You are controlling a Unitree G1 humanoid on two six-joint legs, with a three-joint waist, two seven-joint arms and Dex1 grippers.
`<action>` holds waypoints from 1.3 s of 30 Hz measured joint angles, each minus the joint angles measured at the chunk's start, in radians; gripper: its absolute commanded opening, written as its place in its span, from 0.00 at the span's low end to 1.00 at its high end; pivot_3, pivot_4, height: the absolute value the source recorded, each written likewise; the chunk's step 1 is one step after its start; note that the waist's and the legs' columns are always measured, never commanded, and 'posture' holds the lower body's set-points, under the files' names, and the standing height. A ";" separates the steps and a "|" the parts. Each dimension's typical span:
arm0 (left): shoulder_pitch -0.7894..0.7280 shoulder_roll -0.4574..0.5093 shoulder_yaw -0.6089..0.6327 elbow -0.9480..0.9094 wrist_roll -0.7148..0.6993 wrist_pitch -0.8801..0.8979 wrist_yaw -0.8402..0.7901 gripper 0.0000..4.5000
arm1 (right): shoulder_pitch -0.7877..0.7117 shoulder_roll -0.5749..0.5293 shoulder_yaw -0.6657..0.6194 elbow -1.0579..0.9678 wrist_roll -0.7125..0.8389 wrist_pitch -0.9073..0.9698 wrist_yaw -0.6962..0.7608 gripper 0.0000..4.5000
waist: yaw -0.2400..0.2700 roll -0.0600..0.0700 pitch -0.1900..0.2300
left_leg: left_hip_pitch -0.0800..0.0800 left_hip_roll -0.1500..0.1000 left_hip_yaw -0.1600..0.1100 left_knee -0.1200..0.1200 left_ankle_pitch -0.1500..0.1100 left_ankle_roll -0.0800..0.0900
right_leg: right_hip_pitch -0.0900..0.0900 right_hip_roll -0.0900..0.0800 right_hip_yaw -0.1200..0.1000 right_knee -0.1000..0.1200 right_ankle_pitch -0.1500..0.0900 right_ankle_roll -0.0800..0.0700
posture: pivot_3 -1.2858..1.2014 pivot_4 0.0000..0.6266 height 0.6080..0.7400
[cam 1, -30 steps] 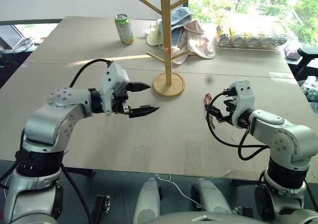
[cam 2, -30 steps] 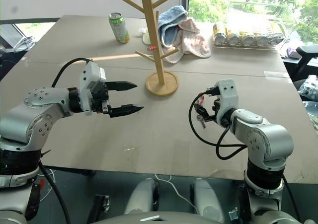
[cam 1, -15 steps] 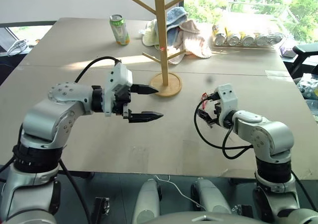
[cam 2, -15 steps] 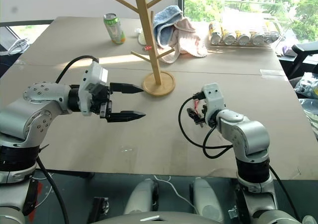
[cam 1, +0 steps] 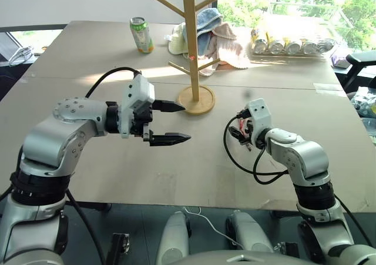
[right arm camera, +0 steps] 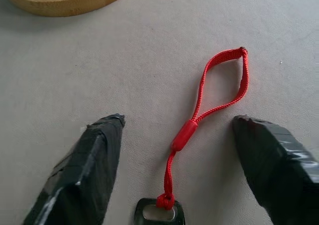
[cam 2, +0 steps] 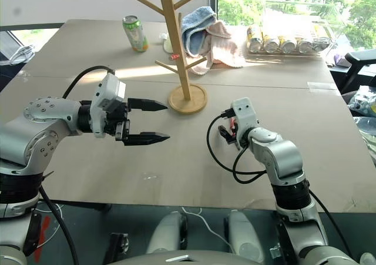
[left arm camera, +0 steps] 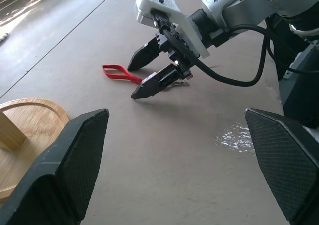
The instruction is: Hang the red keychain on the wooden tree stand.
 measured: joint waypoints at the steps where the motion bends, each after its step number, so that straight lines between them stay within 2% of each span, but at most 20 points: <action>1: 0.000 0.000 0.000 0.000 0.000 0.000 0.001 1.00 | 0.002 -0.002 0.006 0.003 -0.003 -0.012 0.008 0.39 | -0.001 0.000 0.000 | 0.000 0.000 0.000 0.000 0.000 0.000 | 0.000 0.000 0.000 0.000 0.000 0.000 | 0.52 0.24 0.94; 2: -0.001 0.000 0.000 0.000 -0.001 0.000 0.002 1.00 | 0.005 -0.003 0.017 0.007 -0.007 -0.028 0.018 0.25 | -0.001 0.000 0.000 | 0.000 0.000 0.000 0.000 0.000 0.000 | 0.000 0.000 0.000 0.000 0.000 0.000 | 0.52 0.24 0.94; 4: -0.002 0.000 0.000 0.000 -0.001 0.000 0.002 1.00 | 0.012 -0.010 0.040 0.010 -0.012 -0.058 0.038 0.05 | -0.001 0.000 0.000 | 0.000 0.000 0.000 0.000 0.000 0.000 | 0.000 0.000 0.000 0.000 0.000 0.000 | 0.52 0.24 0.94; 5: -0.003 0.000 0.000 0.000 -0.001 0.001 0.003 1.00 | 0.018 -0.015 0.049 0.010 -0.014 -0.074 0.048 0.02 | -0.001 0.000 0.000 | 0.000 0.000 0.000 0.000 0.000 0.000 | 0.000 0.000 0.000 0.000 0.000 0.000 | 0.52 0.24 0.94; 17: 0.002 0.001 0.007 -0.003 -0.023 0.021 0.021 1.00 | 0.039 -0.070 0.049 0.020 -0.016 -0.149 0.127 0.02 | 0.002 0.000 0.000 | 0.000 0.000 0.000 0.000 0.000 0.000 | 0.000 0.000 0.000 0.000 0.000 0.000 | 0.52 0.24 0.94; 21: 0.072 0.005 0.104 -0.007 -0.075 0.065 0.061 1.00 | 0.098 -0.141 -0.010 -0.036 0.018 -0.267 0.220 0.02 | 0.003 0.000 0.002 | -0.001 0.000 0.000 0.000 0.000 0.000 | 0.000 0.000 0.000 0.000 0.000 0.000 | 0.52 0.24 0.94; 24: 0.090 -0.014 0.204 -0.031 -0.149 0.117 0.132 1.00 | 0.106 -0.151 -0.055 -0.114 0.048 -0.389 0.279 0.02 | -0.001 -0.001 0.003 | 0.000 0.000 0.000 0.000 0.000 0.000 | 0.000 0.000 0.000 0.000 -0.001 0.001 | 0.52 0.24 0.94; 29: 0.119 -0.070 0.339 -0.083 -0.287 0.191 0.283 1.00 | 0.052 -0.097 -0.077 -0.143 0.074 -0.548 0.301 0.02 | 0.001 -0.002 0.004 | 0.000 0.001 0.000 0.001 0.000 0.000 | 0.000 0.000 0.000 0.001 0.000 0.001 | 0.52 0.24 0.94; 33: 0.108 -0.139 0.454 -0.098 -0.445 0.231 0.473 1.00 | -0.064 -0.041 -0.039 -0.088 0.037 -0.699 0.309 0.02 | 0.001 -0.002 0.004 | 0.000 0.001 0.000 0.001 0.000 0.000 | 0.000 0.000 0.000 0.001 0.001 -0.002 | 0.52 0.24 0.94; 39: 0.115 -0.154 0.532 -0.144 -0.596 0.235 0.644 1.00 | -0.156 0.008 -0.010 0.042 -0.001 -0.866 0.329 0.02 | 0.005 -0.003 0.004 | 0.000 0.000 -0.001 0.001 0.000 0.000 | 0.001 -0.001 -0.001 0.000 0.002 -0.002 | 0.52 0.24 0.94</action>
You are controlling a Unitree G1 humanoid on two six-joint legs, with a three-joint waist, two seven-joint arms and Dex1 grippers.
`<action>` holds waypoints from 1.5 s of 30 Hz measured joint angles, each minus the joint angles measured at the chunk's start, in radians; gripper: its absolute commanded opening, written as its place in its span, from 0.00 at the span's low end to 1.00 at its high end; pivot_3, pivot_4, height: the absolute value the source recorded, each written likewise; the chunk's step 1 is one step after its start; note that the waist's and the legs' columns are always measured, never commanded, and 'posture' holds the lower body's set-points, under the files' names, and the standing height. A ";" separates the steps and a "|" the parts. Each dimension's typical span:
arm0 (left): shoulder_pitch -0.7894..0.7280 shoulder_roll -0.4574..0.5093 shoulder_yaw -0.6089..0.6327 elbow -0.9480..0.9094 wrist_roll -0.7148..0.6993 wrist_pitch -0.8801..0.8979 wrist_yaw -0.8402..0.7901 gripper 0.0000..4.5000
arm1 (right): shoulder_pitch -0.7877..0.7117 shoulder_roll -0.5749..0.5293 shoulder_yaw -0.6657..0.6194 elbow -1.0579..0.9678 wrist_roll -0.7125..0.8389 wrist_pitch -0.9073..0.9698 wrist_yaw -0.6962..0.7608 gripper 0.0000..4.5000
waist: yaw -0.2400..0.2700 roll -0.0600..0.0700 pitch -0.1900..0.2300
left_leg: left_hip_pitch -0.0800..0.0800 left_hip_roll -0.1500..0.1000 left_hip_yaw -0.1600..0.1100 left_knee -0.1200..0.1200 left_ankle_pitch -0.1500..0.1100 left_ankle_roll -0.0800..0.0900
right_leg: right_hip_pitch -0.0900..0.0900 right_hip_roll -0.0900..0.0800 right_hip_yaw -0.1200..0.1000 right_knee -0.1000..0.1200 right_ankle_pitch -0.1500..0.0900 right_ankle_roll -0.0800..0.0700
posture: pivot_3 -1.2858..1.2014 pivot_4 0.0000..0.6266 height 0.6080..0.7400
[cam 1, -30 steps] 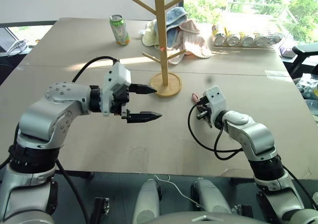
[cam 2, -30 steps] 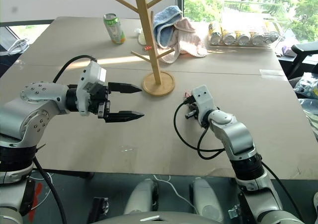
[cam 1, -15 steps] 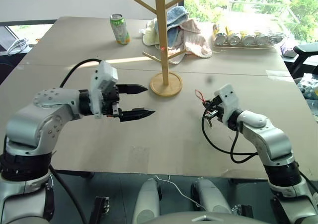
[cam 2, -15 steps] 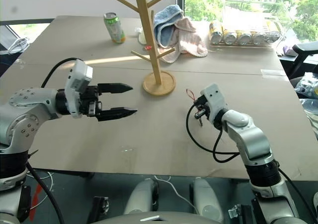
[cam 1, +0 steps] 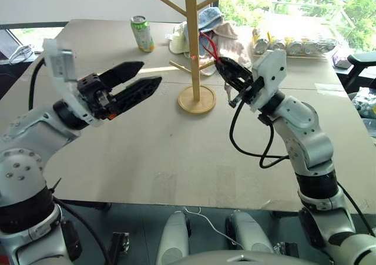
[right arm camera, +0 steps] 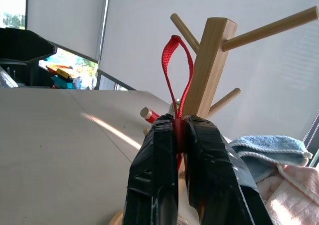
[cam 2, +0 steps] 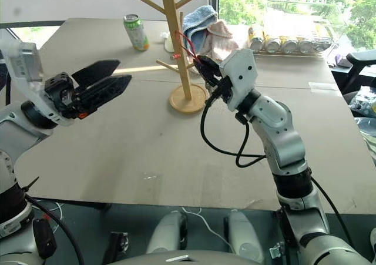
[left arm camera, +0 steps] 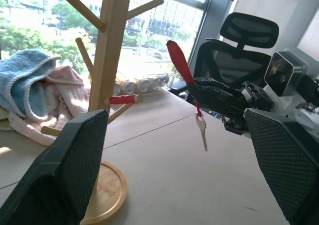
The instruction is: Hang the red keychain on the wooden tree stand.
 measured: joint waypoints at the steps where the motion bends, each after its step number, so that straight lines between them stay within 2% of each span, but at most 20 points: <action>1: 0.002 0.000 0.008 -0.004 -0.016 -0.001 0.014 1.00 | -0.005 0.006 0.004 0.020 -0.005 -0.018 0.005 0.02 | 0.000 0.000 0.000 | 0.000 0.000 0.000 0.000 0.000 0.000 | 0.000 0.000 0.000 0.000 0.000 0.000 | 0.52 0.24 0.94; 9: 0.047 0.020 0.019 -0.016 -0.074 -0.032 0.066 1.00 | -0.026 0.044 0.022 0.125 -0.013 -0.094 0.046 0.02 | -0.002 0.000 0.000 | 0.001 0.000 0.000 0.000 0.000 0.000 | 0.000 0.000 0.000 0.001 0.000 0.000 | 0.52 0.24 0.94; 24: 0.082 0.061 0.020 -0.016 -0.078 -0.091 0.051 1.00 | -0.026 0.074 0.071 0.205 -0.038 -0.072 0.060 0.02 | -0.001 0.000 0.000 | 0.000 0.000 0.000 0.000 0.000 0.000 | 0.000 0.000 0.000 0.000 0.000 0.000 | 0.52 0.24 0.94; 33: 0.085 0.066 0.017 -0.016 -0.078 -0.105 0.051 1.00 | -0.033 0.076 0.063 0.217 -0.055 -0.079 0.044 0.02 | -0.001 0.000 0.000 | 0.000 0.000 0.000 0.000 0.000 0.000 | 0.000 0.000 0.000 0.000 0.000 0.000 | 0.52 0.24 0.94; 45: 0.082 0.078 0.015 -0.016 -0.079 -0.106 0.050 1.00 | -0.033 0.062 0.065 0.230 -0.099 -0.187 0.060 0.02 | -0.001 0.000 0.000 | 0.000 0.000 0.000 0.000 0.000 0.000 | 0.000 0.000 0.000 0.000 0.000 0.000 | 0.52 0.24 0.94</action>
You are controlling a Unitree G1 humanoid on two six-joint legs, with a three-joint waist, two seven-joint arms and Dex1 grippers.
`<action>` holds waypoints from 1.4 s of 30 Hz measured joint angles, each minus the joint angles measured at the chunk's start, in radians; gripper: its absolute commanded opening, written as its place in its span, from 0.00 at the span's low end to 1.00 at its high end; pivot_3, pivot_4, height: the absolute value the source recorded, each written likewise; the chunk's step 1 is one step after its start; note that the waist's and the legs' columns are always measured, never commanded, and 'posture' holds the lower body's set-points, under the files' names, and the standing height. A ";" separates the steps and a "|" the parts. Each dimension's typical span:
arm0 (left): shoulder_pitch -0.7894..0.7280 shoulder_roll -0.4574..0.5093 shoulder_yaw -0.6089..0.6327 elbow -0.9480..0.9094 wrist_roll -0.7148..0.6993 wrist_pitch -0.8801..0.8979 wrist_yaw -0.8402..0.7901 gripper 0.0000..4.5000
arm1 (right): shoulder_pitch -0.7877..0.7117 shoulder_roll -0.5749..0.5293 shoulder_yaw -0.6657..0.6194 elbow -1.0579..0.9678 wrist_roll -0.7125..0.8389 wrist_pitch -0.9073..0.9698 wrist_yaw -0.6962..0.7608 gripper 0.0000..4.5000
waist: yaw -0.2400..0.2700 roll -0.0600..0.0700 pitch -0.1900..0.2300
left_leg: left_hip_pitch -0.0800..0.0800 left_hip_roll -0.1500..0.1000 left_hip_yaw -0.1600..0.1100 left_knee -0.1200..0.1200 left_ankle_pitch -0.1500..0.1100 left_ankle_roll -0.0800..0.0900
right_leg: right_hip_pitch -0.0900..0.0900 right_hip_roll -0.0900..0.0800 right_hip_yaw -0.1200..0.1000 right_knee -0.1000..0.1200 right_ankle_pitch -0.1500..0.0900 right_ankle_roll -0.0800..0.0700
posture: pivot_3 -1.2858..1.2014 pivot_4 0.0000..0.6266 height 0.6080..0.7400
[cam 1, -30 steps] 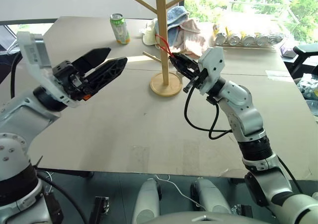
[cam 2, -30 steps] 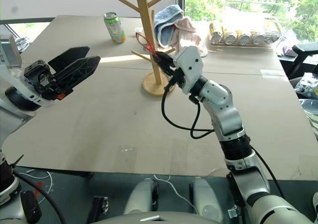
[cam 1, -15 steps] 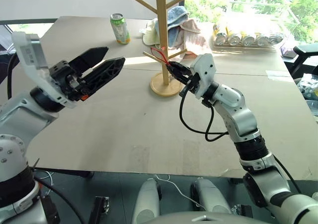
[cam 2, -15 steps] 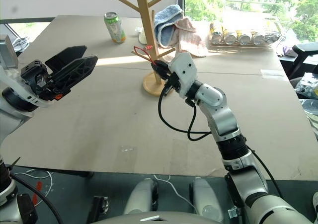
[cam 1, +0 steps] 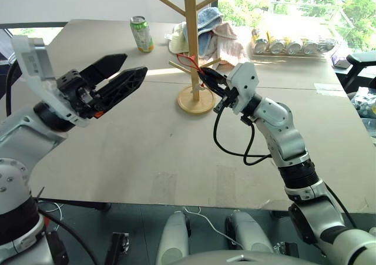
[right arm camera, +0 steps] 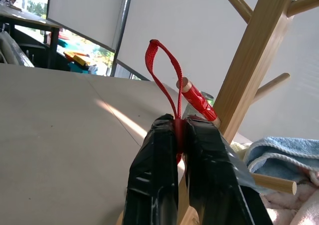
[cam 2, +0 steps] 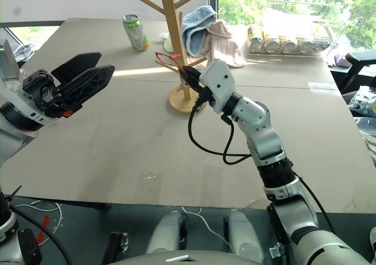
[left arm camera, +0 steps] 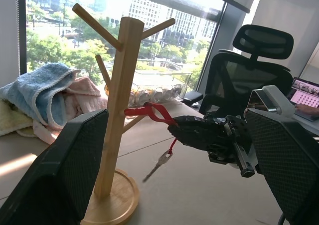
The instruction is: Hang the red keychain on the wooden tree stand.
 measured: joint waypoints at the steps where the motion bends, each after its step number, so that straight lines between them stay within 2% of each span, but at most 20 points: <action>1: 0.000 0.001 0.000 0.000 0.000 0.000 0.000 1.00 | 0.000 0.000 0.000 0.006 -0.001 0.000 -0.003 0.02 | 0.000 0.000 0.000 | 0.000 0.000 0.000 0.000 0.000 0.000 | 0.000 0.000 0.000 0.000 0.000 0.000 | 0.52 0.24 0.94; 42: -0.016 0.005 -0.035 0.001 0.009 -0.036 -0.001 1.00 | -0.026 -0.007 -0.021 0.060 -0.026 -0.043 -0.029 0.02 | 0.000 0.000 0.000 | 0.000 0.000 0.000 0.000 0.000 0.000 | 0.000 0.000 0.000 0.000 0.000 0.000 | 0.52 0.24 0.94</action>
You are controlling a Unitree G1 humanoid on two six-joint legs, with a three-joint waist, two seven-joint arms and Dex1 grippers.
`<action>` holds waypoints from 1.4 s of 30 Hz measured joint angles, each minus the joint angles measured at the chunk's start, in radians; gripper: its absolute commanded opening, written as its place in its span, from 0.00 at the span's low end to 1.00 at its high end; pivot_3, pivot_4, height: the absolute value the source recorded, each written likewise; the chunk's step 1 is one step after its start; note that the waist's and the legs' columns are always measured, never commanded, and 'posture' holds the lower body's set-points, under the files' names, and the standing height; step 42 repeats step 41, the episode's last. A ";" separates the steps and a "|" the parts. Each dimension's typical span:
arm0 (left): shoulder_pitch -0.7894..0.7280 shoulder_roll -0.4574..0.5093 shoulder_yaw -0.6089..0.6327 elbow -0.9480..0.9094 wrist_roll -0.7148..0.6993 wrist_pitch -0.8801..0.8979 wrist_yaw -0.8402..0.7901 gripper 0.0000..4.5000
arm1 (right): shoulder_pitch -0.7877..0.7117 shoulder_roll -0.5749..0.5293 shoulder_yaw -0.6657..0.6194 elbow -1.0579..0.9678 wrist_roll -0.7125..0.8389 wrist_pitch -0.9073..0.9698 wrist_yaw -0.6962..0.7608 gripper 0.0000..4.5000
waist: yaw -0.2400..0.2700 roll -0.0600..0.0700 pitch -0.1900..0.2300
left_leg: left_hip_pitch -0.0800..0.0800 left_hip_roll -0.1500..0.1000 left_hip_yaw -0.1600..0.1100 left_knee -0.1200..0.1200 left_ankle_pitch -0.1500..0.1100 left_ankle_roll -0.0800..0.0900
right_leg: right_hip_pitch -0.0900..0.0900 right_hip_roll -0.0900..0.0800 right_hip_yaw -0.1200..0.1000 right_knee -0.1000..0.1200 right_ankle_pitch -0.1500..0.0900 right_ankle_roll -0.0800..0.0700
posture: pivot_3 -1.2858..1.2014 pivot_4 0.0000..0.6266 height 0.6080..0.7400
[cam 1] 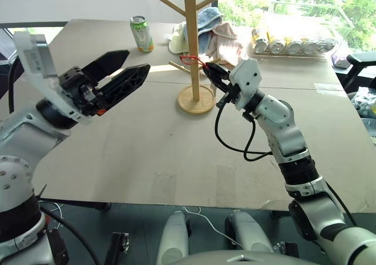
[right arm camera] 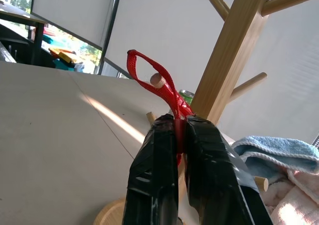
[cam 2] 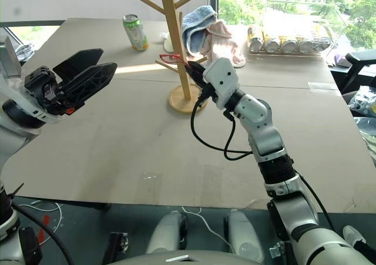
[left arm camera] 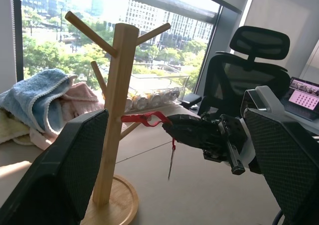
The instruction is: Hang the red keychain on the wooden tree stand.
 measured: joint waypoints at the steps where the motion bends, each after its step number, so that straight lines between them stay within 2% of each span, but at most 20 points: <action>1: -0.001 0.000 -0.002 0.000 0.000 -0.001 0.000 1.00 | 0.000 0.000 0.000 0.001 -0.001 0.001 -0.001 0.02 | 0.000 0.000 0.000 | 0.000 0.000 0.000 0.000 0.000 0.000 | 0.000 0.000 0.000 0.000 0.000 0.000 | 0.52 0.24 0.94; 18: -0.017 0.000 -0.005 0.002 0.011 -0.006 -0.005 1.00 | -0.029 -0.018 0.010 0.026 -0.071 0.094 -0.022 0.02 | 0.000 0.000 0.000 | 0.000 0.000 0.000 0.000 0.000 0.000 | 0.000 0.000 0.000 0.000 0.000 0.000 | 0.52 0.24 0.94; 19: -0.017 0.000 -0.005 0.002 0.012 -0.006 -0.005 1.00 | -0.033 -0.018 0.010 0.026 -0.074 0.098 -0.022 0.19 | 0.000 0.000 0.000 | 0.000 0.000 0.000 0.000 0.000 0.000 | 0.000 0.000 0.000 0.000 0.000 0.000 | 0.52 0.24 0.94; 20: -0.017 0.000 -0.005 0.002 0.013 -0.006 -0.006 1.00 | -0.035 -0.019 0.010 0.026 -0.076 0.102 -0.021 0.25 | 0.000 0.000 0.000 | 0.000 0.000 0.000 0.000 0.000 0.000 | 0.000 0.000 0.000 0.000 0.000 0.000 | 0.52 0.24 0.94; 25: -0.019 0.000 -0.006 0.003 0.020 -0.008 -0.011 1.00 | -0.035 -0.023 0.009 0.026 -0.075 0.116 -0.014 0.83 | 0.000 0.000 0.000 | 0.000 0.000 0.000 0.000 0.000 0.000 | 0.000 0.000 0.000 0.000 0.000 0.000 | 0.52 0.24 0.94; 27: -0.022 0.000 -0.007 0.006 0.022 -0.009 -0.017 1.00 | -0.035 -0.028 0.009 0.026 -0.072 0.121 -0.007 0.98 | 0.000 0.000 0.000 | 0.000 0.000 0.000 0.000 0.000 0.000 | 0.000 0.000 0.000 0.000 0.000 0.000 | 0.52 0.24 0.94; 31: -0.024 0.008 -0.010 0.021 0.047 -0.009 -0.028 1.00 | -0.034 -0.052 0.006 0.012 -0.043 0.153 0.032 0.98 | 0.000 0.000 0.000 | 0.000 0.000 0.000 0.000 0.000 0.000 | 0.000 0.000 0.000 0.000 0.000 0.000 | 0.52 0.24 0.94; 34: -0.019 0.059 -0.011 0.059 0.095 -0.007 -0.051 1.00 | -0.034 -0.143 -0.009 -0.058 0.029 0.234 0.127 0.98 | 0.003 0.000 0.001 | 0.000 0.000 0.000 0.000 0.000 0.000 | 0.000 0.000 0.000 -0.001 0.000 0.000 | 0.52 0.24 0.94; 38: 0.013 0.148 -0.002 0.147 0.181 -0.006 -0.137 1.00 | -0.035 -0.293 -0.078 -0.166 0.199 0.435 0.289 0.98 | 0.004 0.001 0.003 | 0.000 0.000 0.001 -0.001 0.000 0.000 | 0.000 0.000 0.000 -0.001 0.000 0.000 | 0.52 0.24 0.94; 42: 0.035 0.182 -0.002 0.207 0.242 -0.013 -0.208 1.00 | -0.045 -0.353 -0.118 -0.215 0.290 0.537 0.347 0.98 | -0.002 0.002 0.005 | 0.000 0.000 0.001 -0.001 0.000 0.000 | -0.001 0.000 0.000 0.000 0.000 0.000 | 0.52 0.24 0.94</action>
